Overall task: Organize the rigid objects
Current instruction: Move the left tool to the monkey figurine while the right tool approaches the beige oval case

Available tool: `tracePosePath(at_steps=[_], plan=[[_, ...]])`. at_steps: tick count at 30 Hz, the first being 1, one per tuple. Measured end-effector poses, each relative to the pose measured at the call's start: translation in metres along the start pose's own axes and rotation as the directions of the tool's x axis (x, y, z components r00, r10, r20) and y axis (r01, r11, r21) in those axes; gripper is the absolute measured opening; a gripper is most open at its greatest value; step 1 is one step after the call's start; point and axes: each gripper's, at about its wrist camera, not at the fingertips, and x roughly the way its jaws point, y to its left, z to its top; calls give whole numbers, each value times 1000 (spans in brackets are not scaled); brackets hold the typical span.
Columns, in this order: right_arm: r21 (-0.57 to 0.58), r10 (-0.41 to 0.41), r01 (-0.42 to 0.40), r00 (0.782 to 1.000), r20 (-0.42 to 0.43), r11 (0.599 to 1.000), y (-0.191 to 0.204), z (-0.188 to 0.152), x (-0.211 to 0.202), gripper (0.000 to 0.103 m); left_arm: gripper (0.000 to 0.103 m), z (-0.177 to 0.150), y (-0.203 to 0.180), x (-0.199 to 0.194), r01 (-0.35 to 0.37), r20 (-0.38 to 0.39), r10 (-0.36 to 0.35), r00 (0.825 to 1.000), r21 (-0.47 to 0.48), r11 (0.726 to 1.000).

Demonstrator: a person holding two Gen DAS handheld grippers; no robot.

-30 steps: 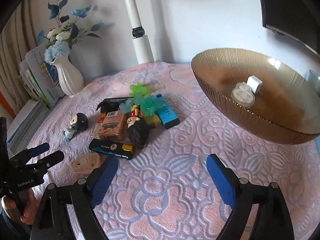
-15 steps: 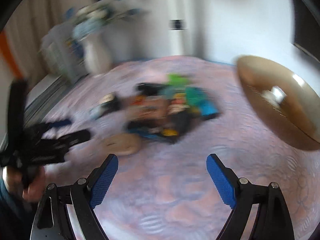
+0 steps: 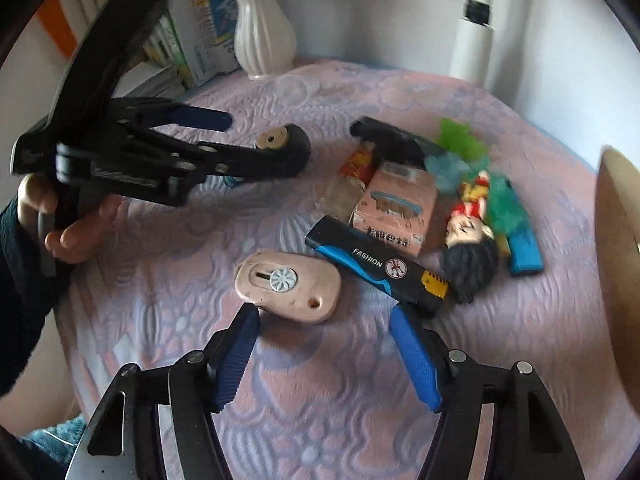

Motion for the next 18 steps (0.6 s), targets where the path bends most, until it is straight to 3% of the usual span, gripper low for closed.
tracePosePath(at_steps=[4, 8, 10, 15, 18], plan=[[-87, -10, 10, 1000, 3, 996, 6, 14, 10, 67, 87, 7, -1, 12, 46, -3, -46, 999, -7, 999], [-105, 17, -16, 1000, 12, 994, 6, 24, 17, 66, 77, 7, -4, 18, 64, -1, -64, 998, -3, 998], [-113, 9, -6, 1000, 23, 994, 9, 21, 15, 63, 68, 7, -8, 16, 85, 5, -85, 996, 1, 996], [-108, 4, 0, 999, 41, 994, 17, 14, 10, 43, 68, 3, -11, 14, 72, 9, -72, 997, -1, 997], [-109, -37, 43, 998, 51, 993, 28, 11, 8, 38, 68, 2, -13, 14, 52, 12, -52, 999, 7, 999]])
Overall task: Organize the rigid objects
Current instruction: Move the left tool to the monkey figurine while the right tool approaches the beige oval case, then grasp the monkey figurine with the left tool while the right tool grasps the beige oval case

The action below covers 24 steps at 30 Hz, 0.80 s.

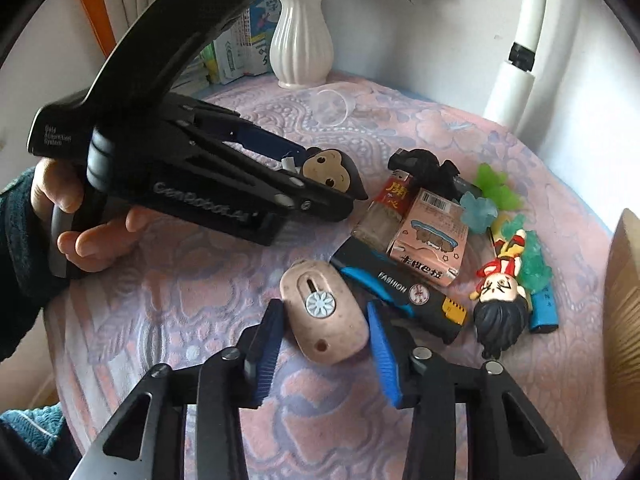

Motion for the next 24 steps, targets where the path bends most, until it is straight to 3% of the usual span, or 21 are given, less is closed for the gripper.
tracePosePath(at_steps=[8, 10, 11, 12, 19, 24], plan=[[67, -16, 16, 1000, -6, 998, 7, -21, -16, 38, 72, -8, -20, 1, -70, -12, 72, 997, 99, 993], [104, -22, 23, 1000, -11, 994, 2, -26, -20, 38, 65, -7, -19, 1, -66, -9, 67, 998, 98, 993], [129, -22, 24, 1000, -10, 991, -2, -29, -22, 38, 52, -8, -19, 0, -68, -1, 68, 998, 97, 993], [148, -21, 22, 1000, -8, 989, -5, -30, -24, 38, 49, -7, -18, -2, -59, 3, 59, 998, 93, 994], [279, 3, -18, 999, 52, 960, -27, -43, -45, 38, 45, -11, -20, -19, -56, 38, 55, 998, 47, 997], [335, -35, -7, 992, 118, 942, -41, -49, -76, 38, 45, -4, -45, -41, -49, 99, 40, 994, 85, 995]])
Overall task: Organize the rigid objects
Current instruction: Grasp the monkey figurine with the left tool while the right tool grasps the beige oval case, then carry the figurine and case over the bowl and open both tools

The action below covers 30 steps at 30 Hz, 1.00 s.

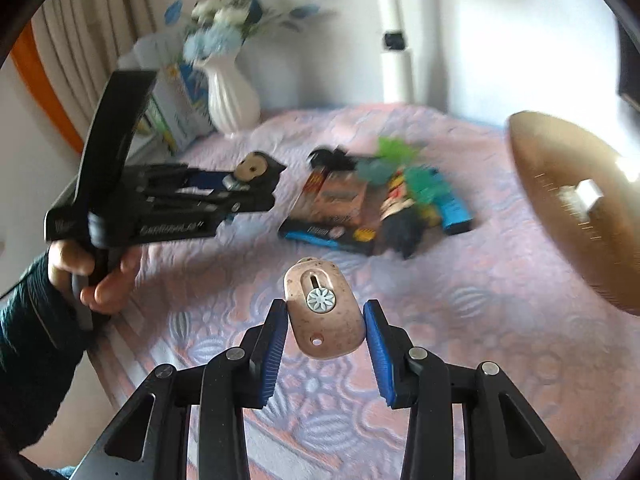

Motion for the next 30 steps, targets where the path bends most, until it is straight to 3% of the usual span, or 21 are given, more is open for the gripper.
tracePosePath(at_steps=[7, 12, 19, 24, 28, 30], plan=[[102, -104, 90, 985, 139, 991, -39, 10, -65, 38, 45, 38, -48, -27, 78, 97, -84, 992, 60, 995], [241, -309, 260, 931, 194, 935, -92, 15, -115, 38, 45, 73, -94, -28, 140, 151, -156, 976, 116, 983], [378, -425, 347, 893, 147, 858, -155, 16, -151, 38, 45, 109, -165, -5, 221, 145, -245, 959, 163, 962], [387, -436, 371, 895, 93, 844, -169, 15, -142, 38, 45, 111, -197, 22, 251, 79, -273, 959, 217, 943], [377, -428, 377, 902, 59, 846, -176, 16, -128, 38, 45, 112, -206, 39, 265, 45, -280, 959, 211, 941], [367, -445, 400, 895, 43, 840, -180, 17, -122, 38, 45, 112, -206, 44, 272, 36, -285, 958, 206, 940]])
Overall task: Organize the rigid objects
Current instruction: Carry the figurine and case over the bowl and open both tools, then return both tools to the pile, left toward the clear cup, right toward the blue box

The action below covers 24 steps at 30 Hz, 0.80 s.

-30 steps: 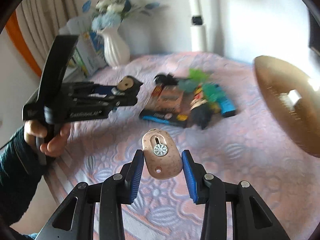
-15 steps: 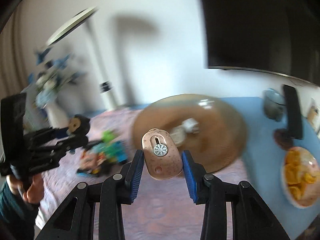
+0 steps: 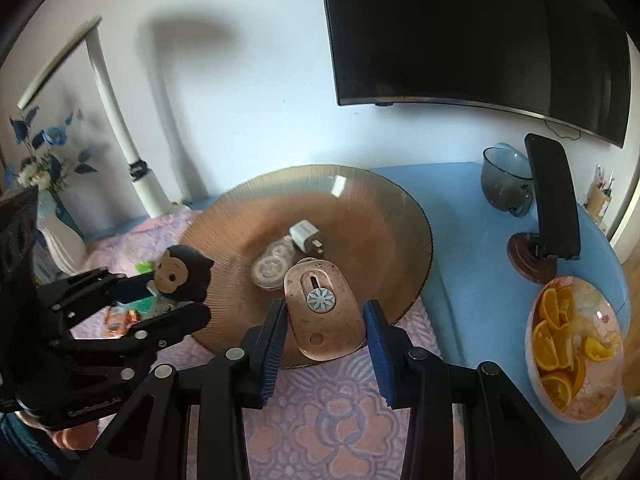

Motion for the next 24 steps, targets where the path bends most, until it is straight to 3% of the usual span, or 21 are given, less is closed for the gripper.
tracePosePath(at_steps=[7, 8, 9, 10, 15, 20, 24], plan=[[4, -22, 22, 999, -33, 1000, -7, 2, 19, 38, 45, 0, 5, 19, 3, -32, -4, 999, -22, 1000], [7, -32, 32, 999, -35, 999, -8, 3, 20, 38, 48, 0, 7, 20, 2, -32, -4, 999, -35, 999], [10, -42, 43, 998, -37, 999, -9, 4, 20, 45, 59, 1, 10, 20, -4, -24, 3, 1000, -59, 998], [15, -51, 52, 998, -38, 999, -11, 4, 20, 50, 60, 1, 14, 18, -8, -13, 7, 1000, -77, 997], [24, -63, 63, 998, 9, 998, -15, 1, 0, 58, 62, -6, 35, -17, 6, 51, 2, 999, -151, 988], [34, -15, 13, 999, 48, 999, -7, -1, -20, 60, 63, -28, 57, -64, -56, 103, 80, 991, -216, 975], [-4, 56, -56, 996, 62, 998, 20, -6, -26, 62, 63, -64, 81, -102, -129, 110, 168, 980, -291, 948]])
